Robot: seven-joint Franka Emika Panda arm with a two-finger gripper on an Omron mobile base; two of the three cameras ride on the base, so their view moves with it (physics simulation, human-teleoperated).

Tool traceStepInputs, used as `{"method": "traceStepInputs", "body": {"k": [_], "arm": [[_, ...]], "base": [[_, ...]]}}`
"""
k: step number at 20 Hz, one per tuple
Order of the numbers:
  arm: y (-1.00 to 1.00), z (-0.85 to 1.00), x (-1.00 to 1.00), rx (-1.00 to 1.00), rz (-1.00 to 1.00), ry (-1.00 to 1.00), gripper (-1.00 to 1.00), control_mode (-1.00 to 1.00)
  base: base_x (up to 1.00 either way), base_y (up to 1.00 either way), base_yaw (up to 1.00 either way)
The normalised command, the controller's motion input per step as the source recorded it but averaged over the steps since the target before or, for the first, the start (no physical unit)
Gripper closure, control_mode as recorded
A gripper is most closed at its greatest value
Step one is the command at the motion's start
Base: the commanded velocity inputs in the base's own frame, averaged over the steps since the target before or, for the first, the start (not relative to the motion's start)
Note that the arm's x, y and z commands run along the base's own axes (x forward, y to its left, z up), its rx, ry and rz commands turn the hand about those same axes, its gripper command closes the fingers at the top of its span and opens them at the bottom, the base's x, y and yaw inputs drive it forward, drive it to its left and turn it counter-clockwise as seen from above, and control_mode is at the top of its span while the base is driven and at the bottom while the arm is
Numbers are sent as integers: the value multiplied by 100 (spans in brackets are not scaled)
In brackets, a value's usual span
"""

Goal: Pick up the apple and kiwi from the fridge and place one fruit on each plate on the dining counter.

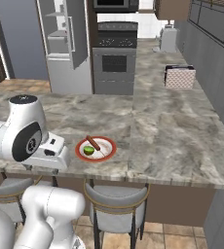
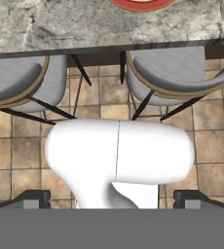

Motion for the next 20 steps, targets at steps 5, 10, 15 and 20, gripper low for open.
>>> {"method": "traceStepInputs", "body": {"k": [5,10,15,20], "arm": [[0,0,0,0,0,0,-100,100],[0,0,0,0,0,0,-100,100],[0,0,0,0,0,0,-100,100],[0,0,0,0,0,0,-100,100]], "base": [[-43,17,0],[-69,78,4],[-57,100,3],[-41,100,2]]}}
